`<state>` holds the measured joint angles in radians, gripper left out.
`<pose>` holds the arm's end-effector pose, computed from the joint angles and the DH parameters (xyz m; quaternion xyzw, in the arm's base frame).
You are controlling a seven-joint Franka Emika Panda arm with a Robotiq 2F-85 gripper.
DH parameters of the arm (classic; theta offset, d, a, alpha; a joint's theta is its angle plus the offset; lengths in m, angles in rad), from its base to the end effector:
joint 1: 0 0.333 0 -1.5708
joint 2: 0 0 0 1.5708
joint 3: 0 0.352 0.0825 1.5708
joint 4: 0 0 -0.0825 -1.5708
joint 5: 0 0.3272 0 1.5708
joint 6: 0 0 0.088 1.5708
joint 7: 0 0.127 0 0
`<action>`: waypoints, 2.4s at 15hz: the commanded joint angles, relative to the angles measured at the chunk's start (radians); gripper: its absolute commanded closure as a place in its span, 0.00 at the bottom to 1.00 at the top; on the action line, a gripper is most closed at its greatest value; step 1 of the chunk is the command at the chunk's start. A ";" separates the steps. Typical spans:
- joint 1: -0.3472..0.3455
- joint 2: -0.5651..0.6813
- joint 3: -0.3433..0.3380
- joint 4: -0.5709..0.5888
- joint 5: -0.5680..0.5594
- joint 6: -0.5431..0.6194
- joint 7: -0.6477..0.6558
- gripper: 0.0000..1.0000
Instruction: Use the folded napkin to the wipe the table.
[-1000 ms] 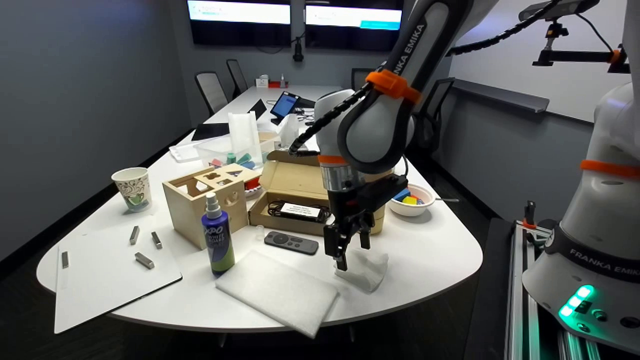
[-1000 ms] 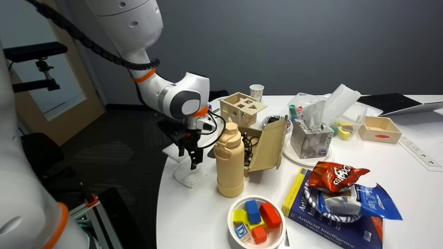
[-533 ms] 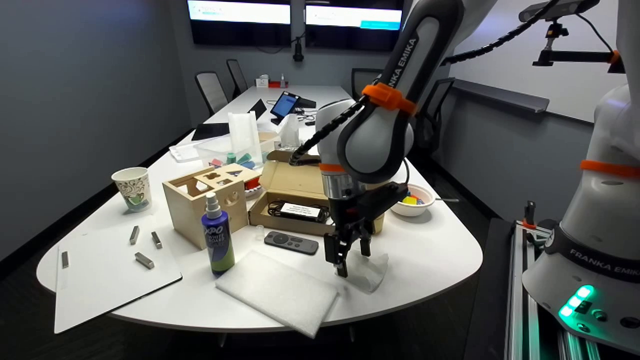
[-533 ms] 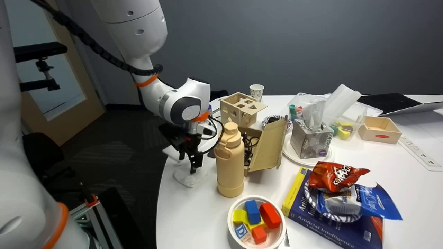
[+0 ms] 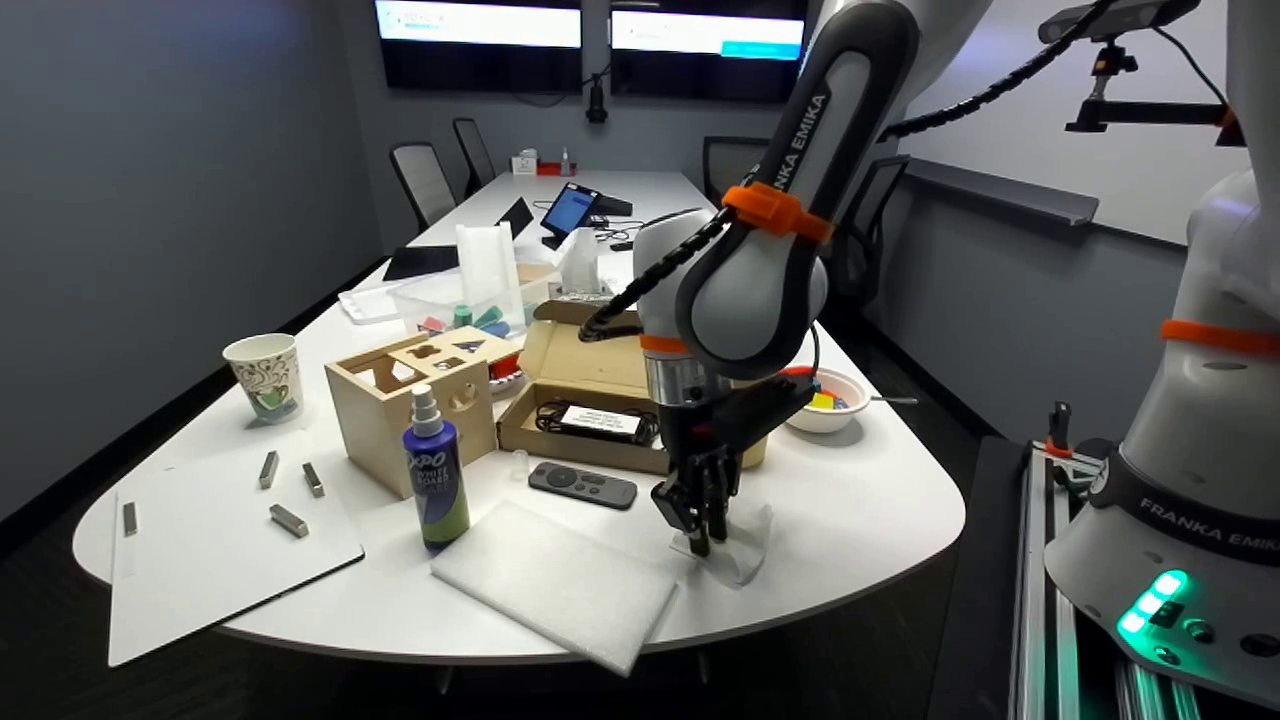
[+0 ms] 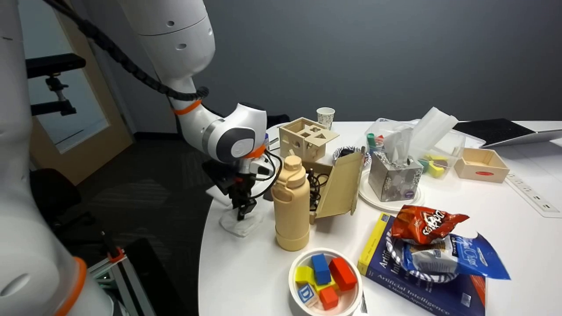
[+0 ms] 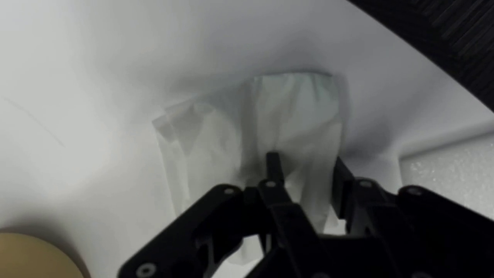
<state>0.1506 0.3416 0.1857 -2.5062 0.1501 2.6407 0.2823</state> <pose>0.4056 0.1426 0.2077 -0.9919 0.0444 0.1157 0.0265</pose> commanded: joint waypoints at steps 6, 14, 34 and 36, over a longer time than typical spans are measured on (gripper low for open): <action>0.041 0.019 -0.034 -0.006 0.019 0.054 0.067 1.00; 0.077 -0.016 -0.106 -0.119 0.002 0.158 0.234 1.00; 0.051 -0.099 -0.094 -0.239 0.023 0.126 0.189 1.00; 0.063 -0.102 -0.079 -0.237 0.008 0.165 0.156 1.00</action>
<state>0.2189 0.2211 0.0657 -2.7419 0.1452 2.7827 0.5168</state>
